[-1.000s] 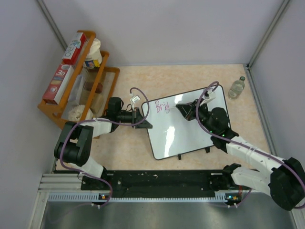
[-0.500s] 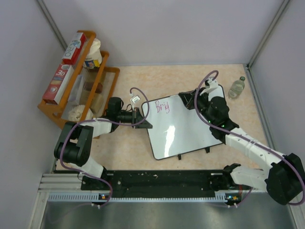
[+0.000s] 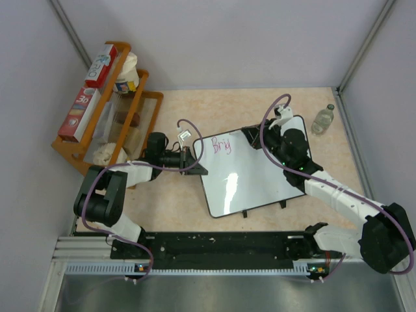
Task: Write a sentence on the whiteboard
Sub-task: Write with the whiteboard marker on the whiteboard.
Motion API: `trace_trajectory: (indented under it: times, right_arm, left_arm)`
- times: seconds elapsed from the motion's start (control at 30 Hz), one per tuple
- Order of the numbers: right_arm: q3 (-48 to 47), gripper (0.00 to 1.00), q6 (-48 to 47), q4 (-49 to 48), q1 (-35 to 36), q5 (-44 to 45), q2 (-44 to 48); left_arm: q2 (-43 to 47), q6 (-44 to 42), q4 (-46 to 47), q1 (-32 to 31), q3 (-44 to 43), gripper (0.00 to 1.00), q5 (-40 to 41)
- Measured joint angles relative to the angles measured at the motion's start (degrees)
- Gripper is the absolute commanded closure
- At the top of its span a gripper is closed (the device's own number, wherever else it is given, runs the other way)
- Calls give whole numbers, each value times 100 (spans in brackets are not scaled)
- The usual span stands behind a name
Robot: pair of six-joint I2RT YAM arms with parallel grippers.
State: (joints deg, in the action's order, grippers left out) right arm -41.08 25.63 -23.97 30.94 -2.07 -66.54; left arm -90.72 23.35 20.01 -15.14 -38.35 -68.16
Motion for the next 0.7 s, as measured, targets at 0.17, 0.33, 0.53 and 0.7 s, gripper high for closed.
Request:
trace_trajectory:
  times: [0.17,0.33,0.53,0.7]
  right_arm:
    - [22,100,4,0,0,-48,0]
    - [144,100,50,-44,2,-109,39]
    - [326,100,98,-15,0,-162,205]
    - [470,100,105,2,0,-190,339]
  left_arm:
    - [0,0,0,0,0,100,2]
    - [0,7,-9,0,0,100,7]
    - [0,7,-13,0,0,100,7]
    - [0,7,-13,0,0,100,7]
